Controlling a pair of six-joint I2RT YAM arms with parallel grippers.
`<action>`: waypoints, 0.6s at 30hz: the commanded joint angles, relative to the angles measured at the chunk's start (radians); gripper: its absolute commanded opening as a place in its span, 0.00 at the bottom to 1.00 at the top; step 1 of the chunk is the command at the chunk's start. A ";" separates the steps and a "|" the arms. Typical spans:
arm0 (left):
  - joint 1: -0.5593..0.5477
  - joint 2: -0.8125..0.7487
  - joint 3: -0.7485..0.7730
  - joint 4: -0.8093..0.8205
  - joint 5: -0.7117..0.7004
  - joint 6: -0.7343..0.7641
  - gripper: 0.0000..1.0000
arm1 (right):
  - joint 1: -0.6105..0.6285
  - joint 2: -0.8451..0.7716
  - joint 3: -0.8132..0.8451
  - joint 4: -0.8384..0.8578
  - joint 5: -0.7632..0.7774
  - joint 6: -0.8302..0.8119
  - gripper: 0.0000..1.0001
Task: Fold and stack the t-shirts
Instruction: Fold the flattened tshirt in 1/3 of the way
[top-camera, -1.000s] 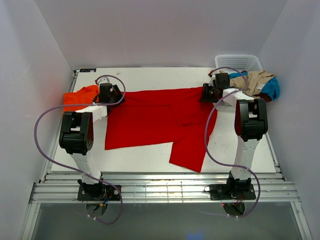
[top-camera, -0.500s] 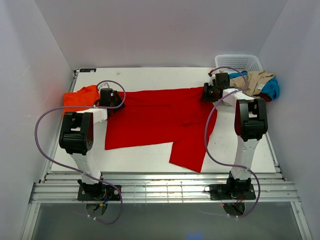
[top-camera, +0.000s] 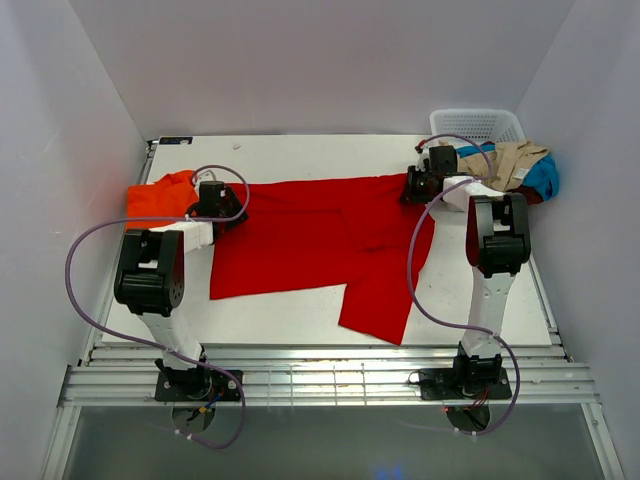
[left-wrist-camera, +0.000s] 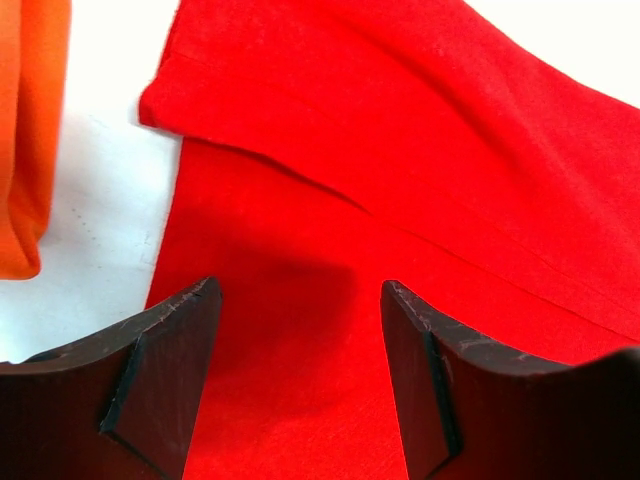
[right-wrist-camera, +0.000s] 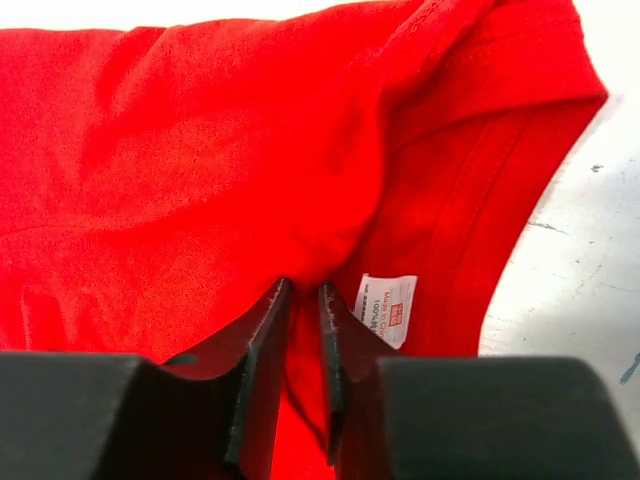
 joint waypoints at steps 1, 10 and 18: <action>0.002 -0.055 -0.006 -0.020 -0.030 0.001 0.75 | 0.000 0.012 0.043 0.021 -0.002 0.003 0.21; 0.004 -0.058 -0.008 -0.041 -0.065 0.002 0.76 | -0.001 -0.028 0.033 0.004 0.064 -0.034 0.10; 0.005 -0.062 -0.002 -0.060 -0.088 0.010 0.76 | 0.000 -0.031 0.068 -0.028 0.099 -0.054 0.09</action>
